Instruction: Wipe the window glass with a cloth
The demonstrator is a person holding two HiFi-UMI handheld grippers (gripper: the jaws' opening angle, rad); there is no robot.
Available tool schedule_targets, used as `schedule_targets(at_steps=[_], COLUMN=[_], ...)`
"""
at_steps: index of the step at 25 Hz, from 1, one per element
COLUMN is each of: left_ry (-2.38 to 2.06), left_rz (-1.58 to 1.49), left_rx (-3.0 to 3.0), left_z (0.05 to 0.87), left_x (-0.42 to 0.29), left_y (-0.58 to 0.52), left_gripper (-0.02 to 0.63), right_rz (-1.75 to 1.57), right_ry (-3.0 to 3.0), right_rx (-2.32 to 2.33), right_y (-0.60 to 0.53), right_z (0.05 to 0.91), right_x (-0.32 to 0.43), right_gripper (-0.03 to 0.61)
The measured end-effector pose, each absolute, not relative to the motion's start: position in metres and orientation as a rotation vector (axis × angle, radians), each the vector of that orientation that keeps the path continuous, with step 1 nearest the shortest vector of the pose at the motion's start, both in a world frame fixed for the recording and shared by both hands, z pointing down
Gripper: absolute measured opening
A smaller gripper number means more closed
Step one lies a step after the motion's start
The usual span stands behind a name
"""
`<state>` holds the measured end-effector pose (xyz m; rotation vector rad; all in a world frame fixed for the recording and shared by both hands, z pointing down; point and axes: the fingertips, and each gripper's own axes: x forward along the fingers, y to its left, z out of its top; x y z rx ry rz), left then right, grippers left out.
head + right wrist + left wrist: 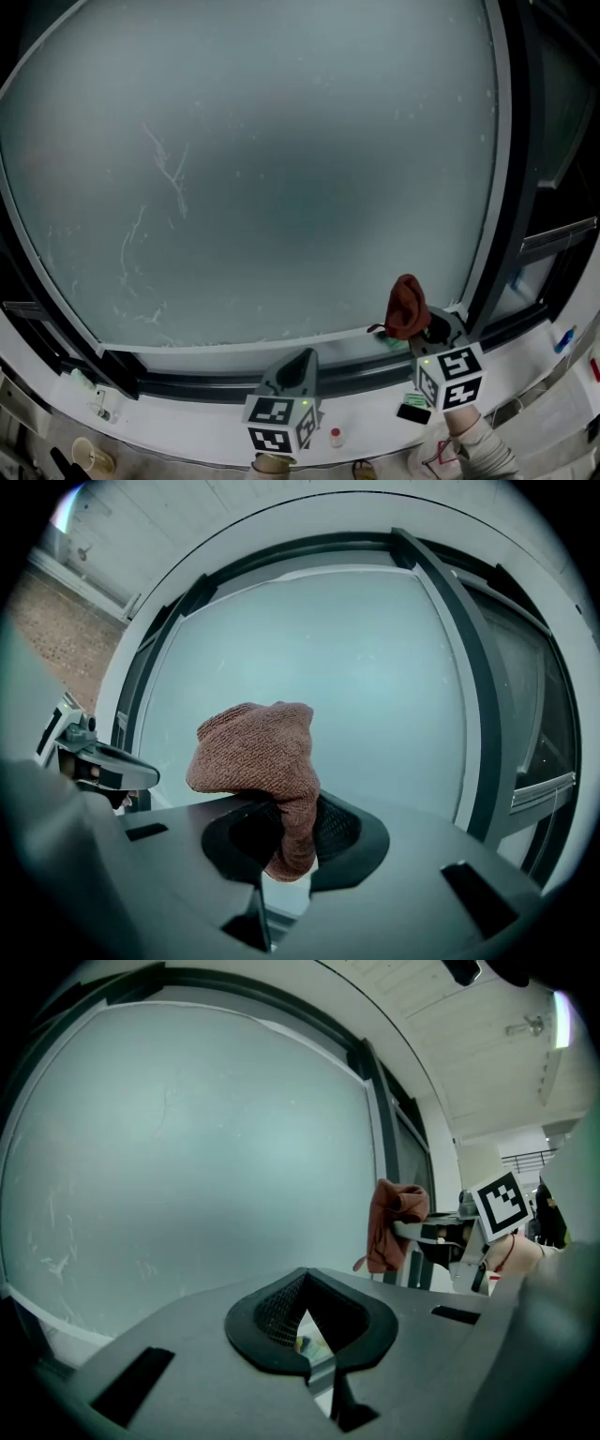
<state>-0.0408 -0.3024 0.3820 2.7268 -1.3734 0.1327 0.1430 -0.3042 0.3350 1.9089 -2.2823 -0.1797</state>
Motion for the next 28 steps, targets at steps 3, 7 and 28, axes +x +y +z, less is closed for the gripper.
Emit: schedule_targets(at_steps=[3, 7, 28], left_ry=[-1.370, -1.363, -1.341], left_rz=[0.131, 0.136, 0.157], left_rx=[2.721, 2.719, 2.699], left_z=[0.385, 0.392, 0.423], left_x=[-0.050, -0.058, -0.053], left_y=[-0.280, -0.253, -0.202], left_gripper=[0.003, 0.003, 0.003], right_rz=[-0.149, -0.139, 0.007], right_ry=[-2.320, -2.334, -2.427], right_rx=[1.890, 1.871, 1.848], right_y=[-0.279, -0.246, -0.172], right_z=[0.343, 0.355, 0.403], right_x=[0.124, 0.106, 0.087], right_gripper=[0.048, 0.048, 0.048])
